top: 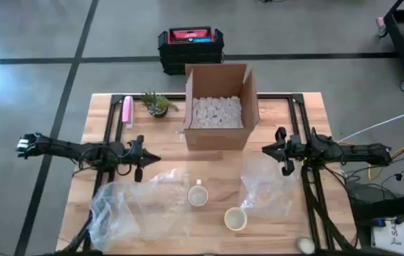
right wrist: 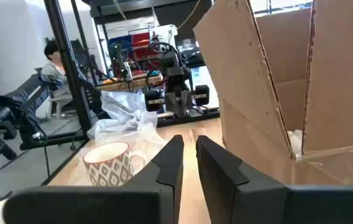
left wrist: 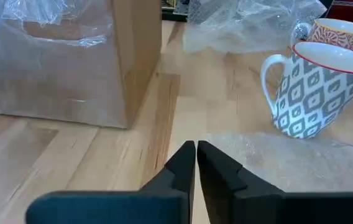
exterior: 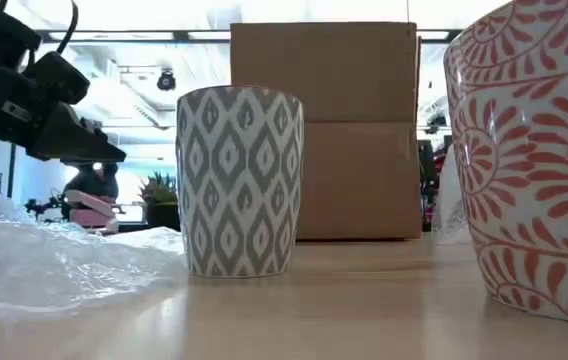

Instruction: Wrap mug

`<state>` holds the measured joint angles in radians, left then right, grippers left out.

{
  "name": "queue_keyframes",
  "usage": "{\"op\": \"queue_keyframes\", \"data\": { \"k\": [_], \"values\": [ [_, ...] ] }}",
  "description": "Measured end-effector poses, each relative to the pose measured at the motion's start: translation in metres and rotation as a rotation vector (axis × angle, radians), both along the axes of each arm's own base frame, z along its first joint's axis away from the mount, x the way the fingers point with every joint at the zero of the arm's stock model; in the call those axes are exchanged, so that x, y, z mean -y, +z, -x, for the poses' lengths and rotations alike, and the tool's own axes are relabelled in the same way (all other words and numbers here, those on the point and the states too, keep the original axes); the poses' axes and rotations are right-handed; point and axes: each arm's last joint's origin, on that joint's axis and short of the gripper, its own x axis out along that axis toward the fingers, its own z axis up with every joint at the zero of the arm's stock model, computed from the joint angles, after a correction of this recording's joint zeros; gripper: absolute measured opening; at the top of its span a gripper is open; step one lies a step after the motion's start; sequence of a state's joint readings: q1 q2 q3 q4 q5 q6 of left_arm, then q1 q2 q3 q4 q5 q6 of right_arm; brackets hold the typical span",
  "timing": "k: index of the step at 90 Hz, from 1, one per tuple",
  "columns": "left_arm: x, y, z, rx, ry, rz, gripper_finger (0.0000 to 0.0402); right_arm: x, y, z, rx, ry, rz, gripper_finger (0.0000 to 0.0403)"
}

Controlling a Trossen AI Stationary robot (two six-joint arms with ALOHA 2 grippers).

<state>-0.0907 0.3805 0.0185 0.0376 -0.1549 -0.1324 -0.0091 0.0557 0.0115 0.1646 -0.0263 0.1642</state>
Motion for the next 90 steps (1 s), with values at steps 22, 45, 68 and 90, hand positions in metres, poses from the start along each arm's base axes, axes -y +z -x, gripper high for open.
{"op": "queue_keyframes", "data": {
  "k": [22, 45, 68, 90],
  "values": [
    [0.0000, 0.0000, 0.0000, 0.000, 0.000, 0.000, 0.0006, 0.0000, 0.0001, 0.0000, 0.000, 0.000, 0.000, 0.0032],
    [-0.0017, 0.0001, 0.0001, 0.002, 0.055, -0.018, 0.0006, 0.0000, 0.0000, 0.0000, 0.000, 0.000, 0.000, 0.0032],
    [-0.0082, 0.0027, 0.0010, 0.009, 0.250, -0.161, 0.0006, 0.0000, 0.0000, 0.0000, 0.000, 0.000, 0.000, 0.0032],
    [-0.0075, 0.0075, -0.0006, 0.107, 0.297, 0.069, 0.0006, 0.0000, 0.0000, 0.0000, 0.000, 0.000, 0.000, 0.0032]
  ]
}}
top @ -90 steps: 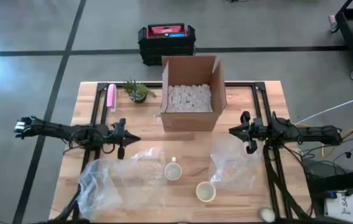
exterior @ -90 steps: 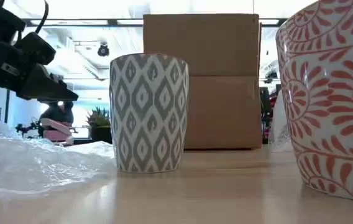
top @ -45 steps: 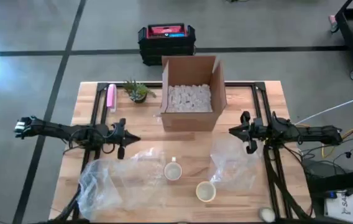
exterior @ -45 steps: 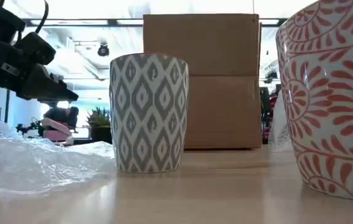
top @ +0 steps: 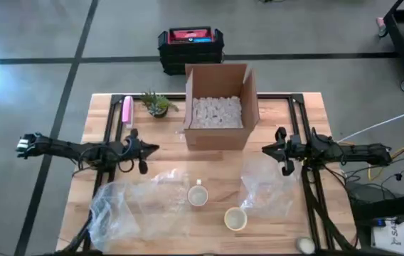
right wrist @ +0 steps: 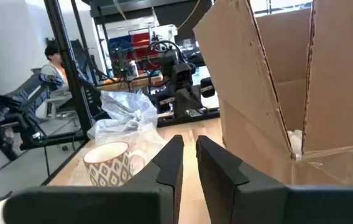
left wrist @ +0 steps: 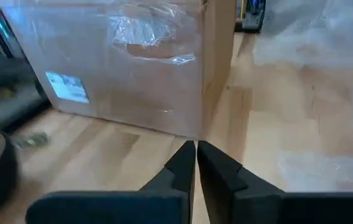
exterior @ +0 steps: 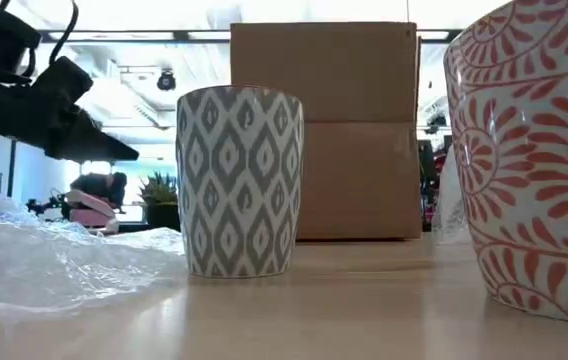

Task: Wrap mug
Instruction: Prepare the bubble wrap

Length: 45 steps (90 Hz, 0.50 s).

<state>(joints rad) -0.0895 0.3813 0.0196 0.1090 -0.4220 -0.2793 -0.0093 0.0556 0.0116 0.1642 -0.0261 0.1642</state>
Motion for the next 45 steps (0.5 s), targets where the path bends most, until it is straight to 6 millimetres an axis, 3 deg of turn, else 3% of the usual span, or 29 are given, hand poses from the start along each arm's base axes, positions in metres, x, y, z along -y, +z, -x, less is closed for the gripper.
{"op": "queue_keyframes", "data": {
  "k": [9, 15, 31, 38, 45],
  "values": [
    [0.000, 0.005, -0.001, 0.149, 0.054, 0.261, 0.0006, 0.000, 0.000, 0.000, 0.000, 0.000, 0.000, 0.0032],
    [0.000, 0.009, -0.002, 0.209, 0.067, 0.343, 0.0006, 0.000, 0.000, 0.000, 0.000, 0.000, 0.000, 0.0032],
    [-0.002, 0.020, -0.002, 0.319, 0.097, 0.303, 0.0006, 0.000, 0.000, 0.000, -0.001, 0.000, 0.000, 0.0032],
    [0.001, 0.031, -0.003, 0.365, -0.022, 0.238, 0.0003, 0.000, 0.000, 0.000, 0.000, 0.000, 0.000, 0.0032],
    [0.005, 0.055, -0.006, 0.372, -0.126, 0.191, 0.0001, 0.000, 0.000, 0.000, 0.000, 0.000, 0.000, 0.0032]
  ]
}}
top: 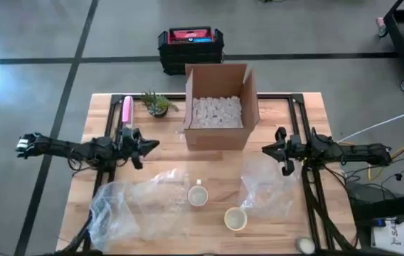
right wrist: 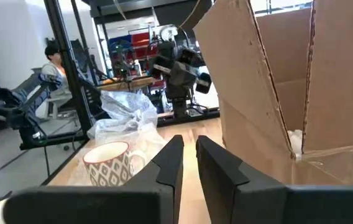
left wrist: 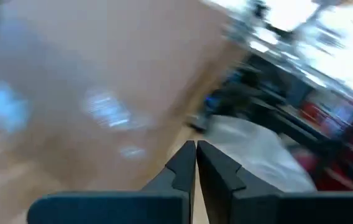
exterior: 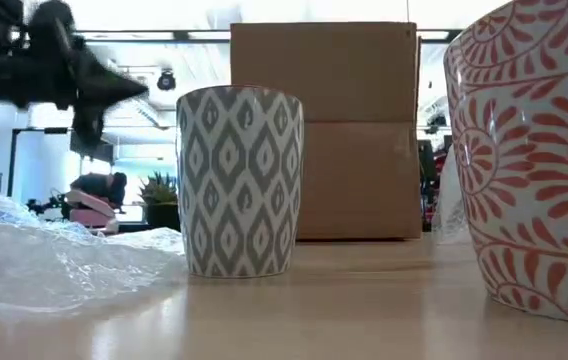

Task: Wrap mug
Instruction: Prepare the bubble wrap

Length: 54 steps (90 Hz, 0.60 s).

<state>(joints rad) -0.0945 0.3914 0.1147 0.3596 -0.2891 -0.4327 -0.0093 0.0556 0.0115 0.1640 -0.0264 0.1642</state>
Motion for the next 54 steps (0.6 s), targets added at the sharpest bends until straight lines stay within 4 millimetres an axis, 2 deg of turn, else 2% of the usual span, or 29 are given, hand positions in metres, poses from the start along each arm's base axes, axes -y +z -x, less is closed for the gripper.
{"op": "queue_keyframes", "data": {
  "k": [6, 12, 25, 32, 41, 54],
  "values": [
    [0.002, 0.018, -0.004, -0.090, -0.033, -0.021, 0.0001, 0.000, 0.001, 0.000, 0.007, -0.001, 0.003, 0.0032],
    [0.004, 0.031, -0.008, -0.278, -0.054, -0.021, 0.0000, 0.000, 0.003, 0.000, 0.035, -0.016, 0.022, 0.0032],
    [0.011, 0.047, -0.015, -0.735, -0.069, 0.011, 0.0000, 0.001, 0.013, 0.003, 0.140, -0.014, -0.030, 0.0032],
    [0.016, 0.047, -0.019, -0.920, -0.078, 0.009, 0.0000, 0.001, 0.019, 0.004, 0.196, -0.017, -0.048, 0.0032],
    [0.024, 0.049, -0.033, -0.999, -0.183, 0.043, 0.0000, 0.001, 0.021, 0.005, 0.225, -0.016, -0.048, 0.0032],
    [0.035, 0.034, -0.055, -1.019, -0.347, 0.159, 0.0000, 0.001, 0.021, 0.005, 0.223, -0.016, -0.048, 0.0032]
  ]
}}
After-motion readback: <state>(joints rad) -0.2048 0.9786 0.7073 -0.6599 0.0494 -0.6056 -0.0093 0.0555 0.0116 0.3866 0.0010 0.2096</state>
